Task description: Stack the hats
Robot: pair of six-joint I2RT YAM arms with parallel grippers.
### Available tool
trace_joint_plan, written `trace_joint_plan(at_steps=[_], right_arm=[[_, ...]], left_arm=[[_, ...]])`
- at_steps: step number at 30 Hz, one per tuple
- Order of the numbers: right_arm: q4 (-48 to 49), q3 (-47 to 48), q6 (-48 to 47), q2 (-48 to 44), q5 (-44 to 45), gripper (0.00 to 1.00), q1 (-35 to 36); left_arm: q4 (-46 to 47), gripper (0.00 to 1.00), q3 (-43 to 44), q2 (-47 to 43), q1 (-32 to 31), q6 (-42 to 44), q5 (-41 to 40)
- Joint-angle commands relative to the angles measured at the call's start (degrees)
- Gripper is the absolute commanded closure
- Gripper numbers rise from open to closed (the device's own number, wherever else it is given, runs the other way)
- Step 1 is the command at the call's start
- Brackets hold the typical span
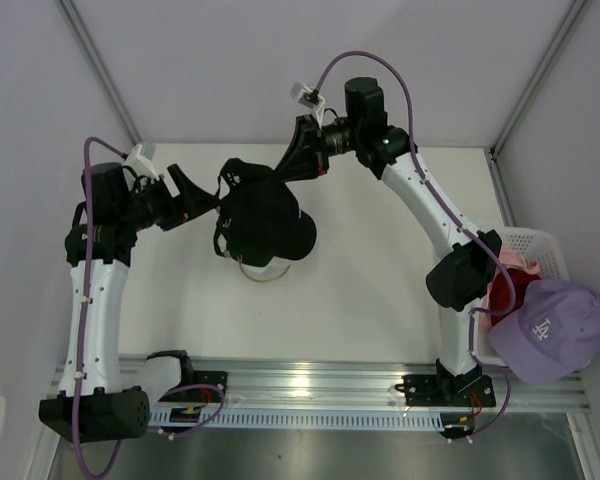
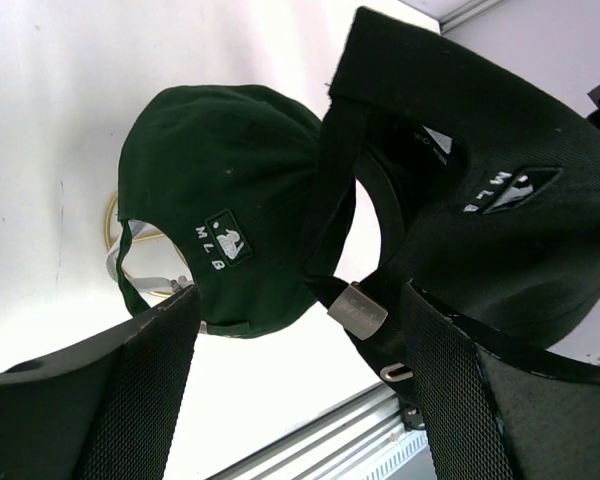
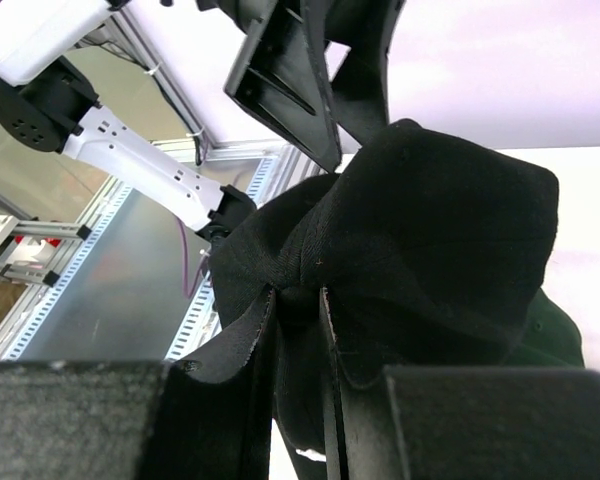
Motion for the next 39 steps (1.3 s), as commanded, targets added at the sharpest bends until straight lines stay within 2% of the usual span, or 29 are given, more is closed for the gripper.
trace_joint_plan(at_steps=[1,6,8,19,25,30,33,34,35,38,39], right_arm=[[2.4,2.7,0.6,0.2,-2.7,1.00,0.8],[1.4,2.4,-0.2,0.0,-3.5,1.00,1.8],[1.2,1.9,-0.8,-0.5,-3.7,1.00,2.1],[0.1,0.4,-1.9,-2.4,-3.5,1.00,1.5],[1.1,0.2,-1.9,-2.6,-4.0,1.00,2.0],[1.6,0.4,-1.5,-1.6,-3.7,1.00,2.2],[1.8,0.5,-1.5,-1.1,-3.4,1.00,2.1],[1.8,0.6,-1.6,-1.1,-3.5,1.00,1.8],[1.5,0.6,-1.7,-0.7,-3.0,1.00,1.4],[-2.5,0.7,-4.3,0.1,-0.2,1.00,-0.4],[-4.7,1.2,-8.4,0.2,1.0,1.00,-1.0]], left_arm=[[2.5,0.17,-1.1,-0.3,0.3,-1.7,1.8],[4.5,0.19,-0.4,0.4,0.0,-3.3,1.8],[4.6,0.24,-0.2,1.3,-0.7,-3.6,1.1],[3.7,0.37,-1.0,2.0,-2.0,-3.2,-5.4],[6.1,0.58,-0.6,2.0,-3.5,-4.6,-1.6],[5.1,0.60,0.6,3.0,-7.9,-4.2,-3.3],[4.3,0.76,0.9,3.3,-8.3,-4.3,-6.6],[3.8,0.94,1.0,3.3,-8.4,-4.5,-8.1],[3.3,0.99,1.0,2.8,-8.4,-4.6,-10.2],[2.8,0.99,0.0,-0.1,-8.3,-5.6,-17.5],[4.0,0.99,-0.5,-1.0,-8.3,-5.9,-18.4]])
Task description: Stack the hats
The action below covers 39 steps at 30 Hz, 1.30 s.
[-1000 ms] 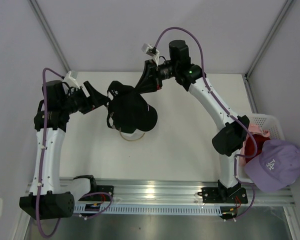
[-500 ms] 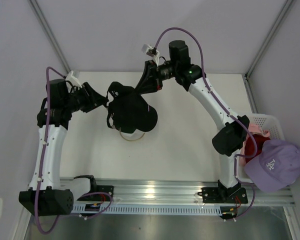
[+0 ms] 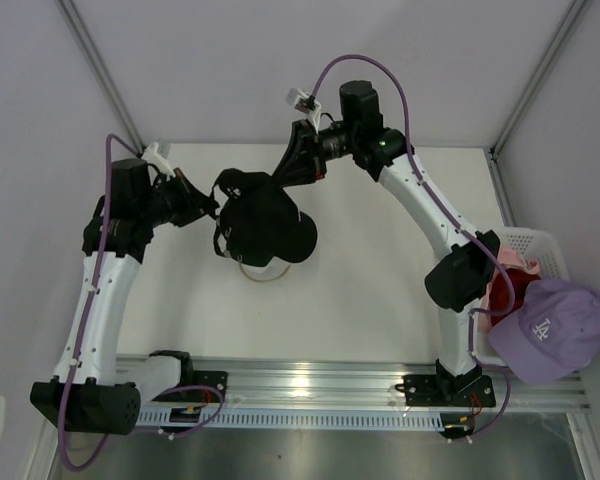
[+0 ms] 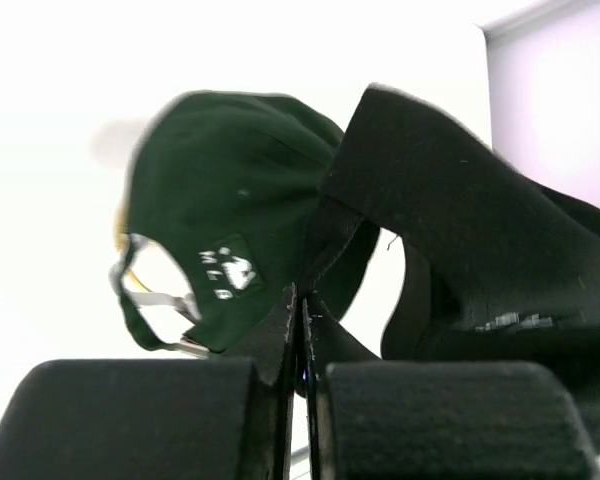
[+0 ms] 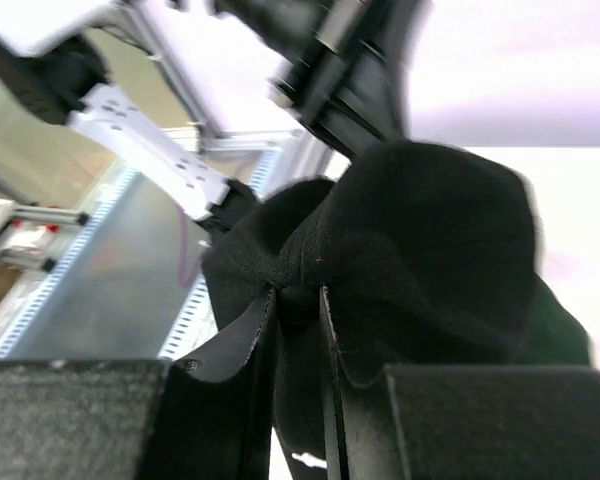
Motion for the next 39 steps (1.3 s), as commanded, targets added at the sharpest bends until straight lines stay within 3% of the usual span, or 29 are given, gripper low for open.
trace_joint_plan(at_steps=[1,4,7,23,24,25,28,31,33,36,39], right_arm=[[-6.3,1.9,-8.8,0.4,3.8,1.00,-2.3],[-19.3,5.4,-20.3,1.7,14.3,1.00,-2.6],[-29.4,9.5,-26.6,3.8,19.5,1.00,-1.7],[-24.0,6.8,-24.8,4.9,28.4,1.00,0.7],[-23.8,6.1,-23.4,4.9,28.7,0.97,0.8],[-23.0,5.5,-22.4,4.9,29.3,0.82,0.8],[-20.5,1.1,-18.3,3.3,29.6,0.56,-0.1],[-13.4,-3.9,-12.4,-0.2,27.3,0.17,-2.6],[-9.4,-8.8,-5.2,-2.5,26.8,0.02,-4.5],[-1.0,-14.8,3.7,-7.9,26.4,0.00,-6.7],[11.5,-23.7,15.6,-13.3,31.7,0.00,-8.6]], left_arm=[[1.4,0.99,-0.6,-4.2,-0.2,-1.8,-8.2],[2.3,0.99,-3.0,-5.7,-0.3,-2.7,-8.9],[4.0,0.99,-5.7,-6.6,-0.6,-3.5,-8.7],[1.4,0.99,-12.3,-6.0,-3.1,-4.8,-20.3],[1.3,0.99,-13.5,-6.0,-3.1,-5.2,-20.5],[1.1,0.99,-14.2,-5.9,-3.0,-5.4,-20.1],[0.7,0.99,-16.0,-6.0,-3.1,-6.0,-19.1],[1.2,0.99,-17.4,-7.3,-3.1,-5.6,-19.4],[0.9,0.99,-18.1,-7.4,-3.0,-5.0,-19.7],[0.6,0.99,-18.9,-6.9,-3.0,-5.3,-20.1],[1.4,0.99,-21.0,-6.8,-2.6,-6.5,-20.2]])
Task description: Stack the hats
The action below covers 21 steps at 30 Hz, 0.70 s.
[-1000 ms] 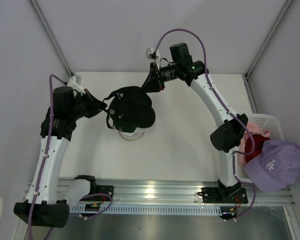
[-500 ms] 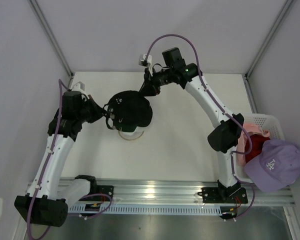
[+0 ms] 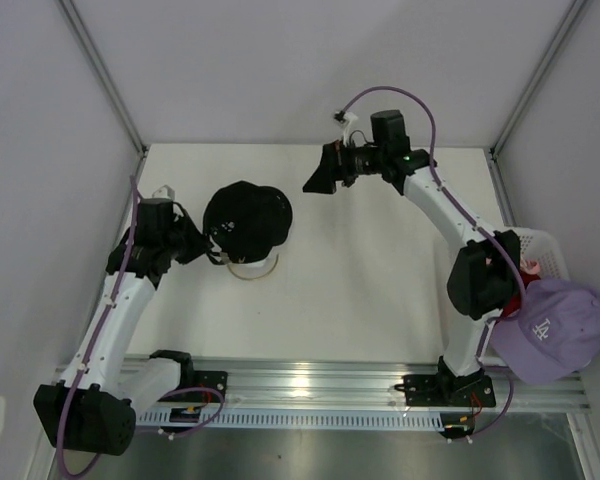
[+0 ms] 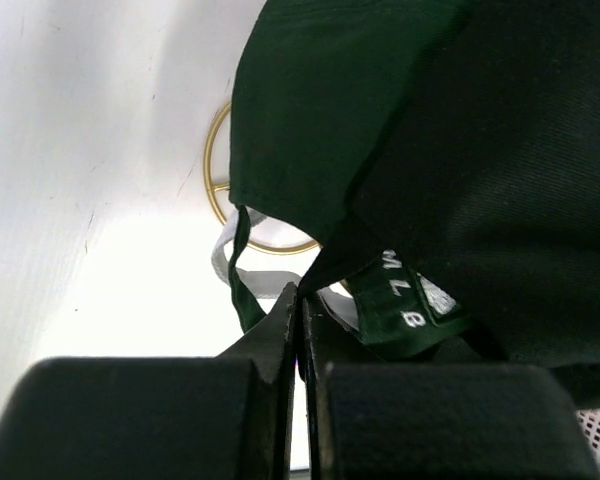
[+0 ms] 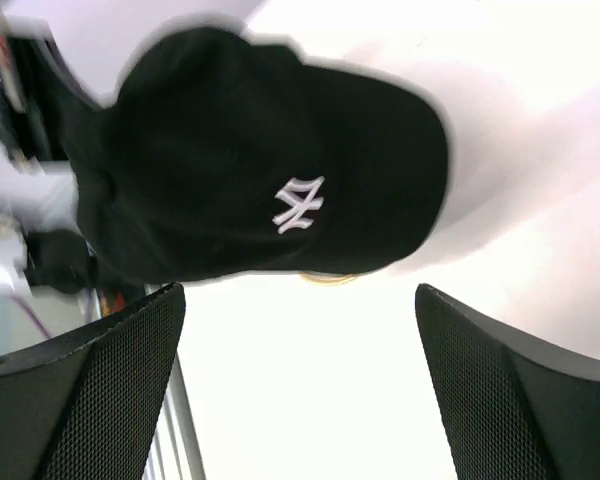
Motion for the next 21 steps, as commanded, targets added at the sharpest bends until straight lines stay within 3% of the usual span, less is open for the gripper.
trace_joint_plan(at_steps=[1,7,12,17,21], right_arm=[[20.0,-5.5,17.2,-9.4,5.4,0.01,-2.4],[21.0,-5.8,25.7,-3.6,7.6,0.00,-2.3],[19.6,-5.6,24.0,-1.1,12.6,0.00,0.6],[20.5,-5.5,23.8,1.0,11.6,0.00,1.6],[19.5,-3.2,20.3,4.8,11.5,0.01,3.6]], left_arm=[[0.1,0.99,-2.6,-0.4,0.8,-1.9,-1.3],[1.3,0.99,-7.7,0.2,1.9,-5.4,-1.7],[1.7,0.99,-9.0,0.2,2.6,-6.1,-1.9],[1.2,0.98,-10.1,-0.8,3.4,-6.5,-2.7],[2.3,0.80,-10.7,-3.1,4.0,-6.1,-0.5]])
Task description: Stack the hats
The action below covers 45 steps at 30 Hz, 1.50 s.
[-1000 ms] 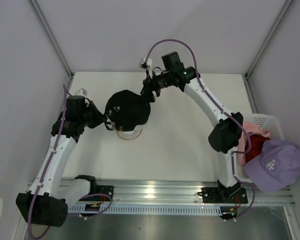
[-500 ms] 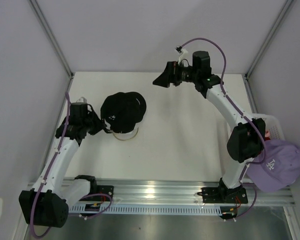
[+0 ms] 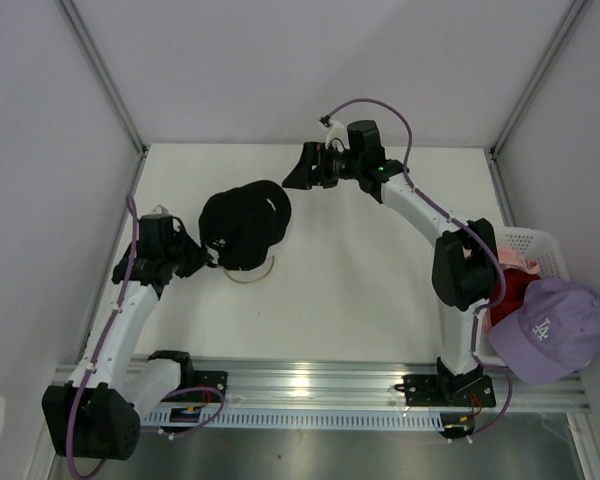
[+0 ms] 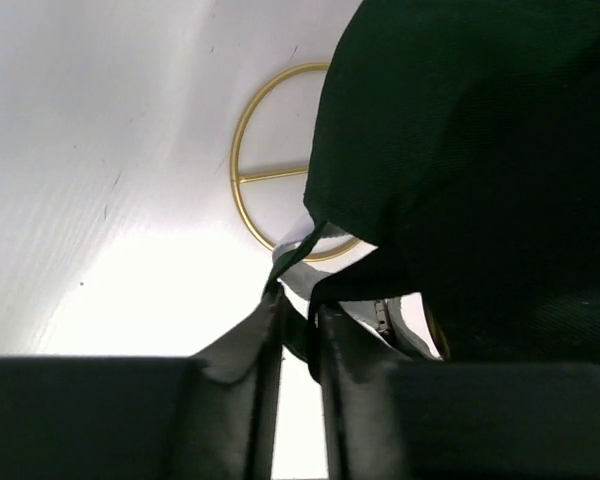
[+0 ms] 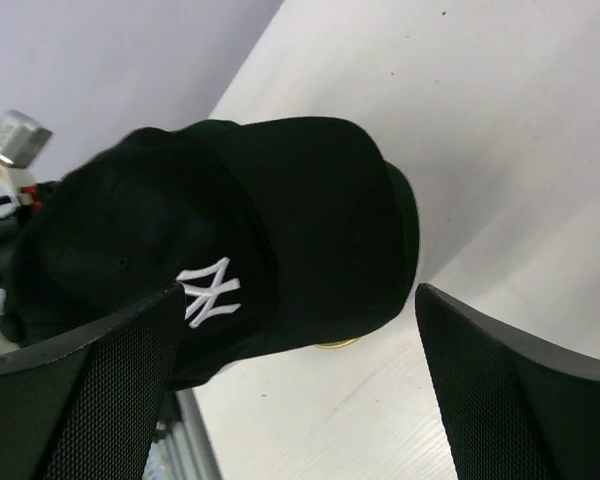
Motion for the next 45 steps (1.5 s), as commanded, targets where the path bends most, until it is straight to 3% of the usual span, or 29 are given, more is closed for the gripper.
trace_joint_plan(at_steps=[1,6,11,16,20,25,28,39,42,45], right_arm=[[0.3,3.9,-5.4,3.6,0.9,0.00,1.9],[-5.1,12.3,-8.0,11.1,1.7,0.02,3.5],[1.4,10.9,-2.2,14.0,1.1,0.03,1.9],[10.7,8.5,4.7,15.5,-1.6,0.07,1.9],[20.1,5.9,10.9,16.5,-7.0,0.20,1.6],[33.6,-0.8,22.6,16.8,-13.2,0.19,0.2],[46.9,-3.4,29.1,17.3,-16.1,0.18,-0.4],[41.6,0.4,23.3,18.9,-19.4,0.38,1.3],[39.9,2.5,21.9,20.7,-20.5,0.34,1.4],[35.6,4.9,19.0,22.2,-21.4,0.13,1.5]], left_arm=[[-2.5,0.76,-0.6,-1.8,0.8,0.3,0.1],[-4.0,0.60,2.5,-2.0,0.9,2.6,-0.9],[-4.4,0.60,3.1,-1.4,0.9,3.5,-1.1],[-4.6,0.69,2.9,-1.4,0.9,3.7,-1.4],[-4.9,0.75,3.3,-1.2,0.9,4.3,-1.6],[-4.4,0.79,3.3,-0.8,0.9,4.5,-1.4],[-4.3,0.83,3.3,-0.3,0.9,4.5,-1.0],[-4.6,0.85,4.0,-0.1,1.0,5.2,-1.3],[-4.5,0.87,4.2,0.2,1.0,5.2,-0.8],[-4.3,0.87,4.5,0.6,1.0,5.4,-0.7]])
